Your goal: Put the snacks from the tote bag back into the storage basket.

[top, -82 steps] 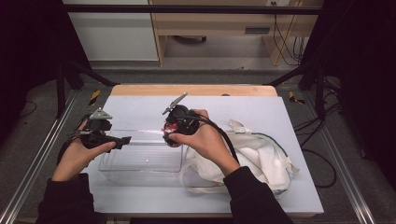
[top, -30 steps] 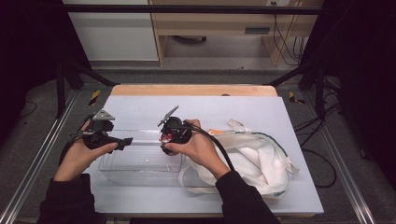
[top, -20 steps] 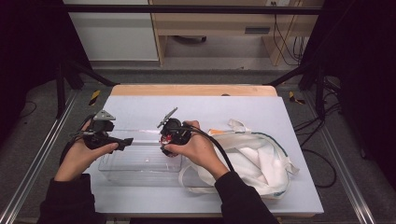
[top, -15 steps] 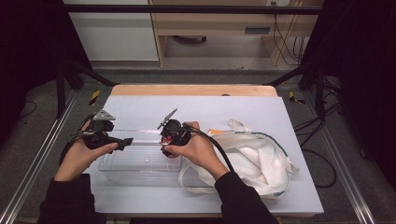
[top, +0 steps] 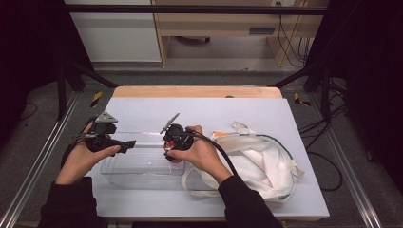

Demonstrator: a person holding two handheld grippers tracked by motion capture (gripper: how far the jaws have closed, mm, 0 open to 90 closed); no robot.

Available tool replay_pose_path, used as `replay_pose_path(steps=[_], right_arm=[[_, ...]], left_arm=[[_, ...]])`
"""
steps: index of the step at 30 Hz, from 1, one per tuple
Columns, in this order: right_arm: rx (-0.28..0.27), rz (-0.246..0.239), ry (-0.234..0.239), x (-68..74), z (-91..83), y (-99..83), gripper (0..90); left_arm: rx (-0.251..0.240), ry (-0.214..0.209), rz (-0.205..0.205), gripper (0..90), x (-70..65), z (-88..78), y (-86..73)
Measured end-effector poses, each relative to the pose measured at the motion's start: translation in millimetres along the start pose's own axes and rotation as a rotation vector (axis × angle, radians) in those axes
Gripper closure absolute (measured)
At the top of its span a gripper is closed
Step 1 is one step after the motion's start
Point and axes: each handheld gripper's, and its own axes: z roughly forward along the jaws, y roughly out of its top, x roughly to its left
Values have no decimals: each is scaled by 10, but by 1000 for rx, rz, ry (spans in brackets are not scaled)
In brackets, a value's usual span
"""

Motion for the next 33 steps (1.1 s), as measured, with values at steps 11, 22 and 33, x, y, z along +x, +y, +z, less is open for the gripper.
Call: replay_pose_path(steps=[11, 22, 33], right_arm=[[14, -3, -1, 7, 50, -8, 260], [30, -6, -1, 11, 110, -18, 260], [34, 3, 7, 2, 141, -39, 259]], left_arm=[[-1, -2, 1, 71, 2, -3, -1], [1, -2, 1, 71, -2, 6, -2], [3, -1, 0, 71, 0, 9, -3]])
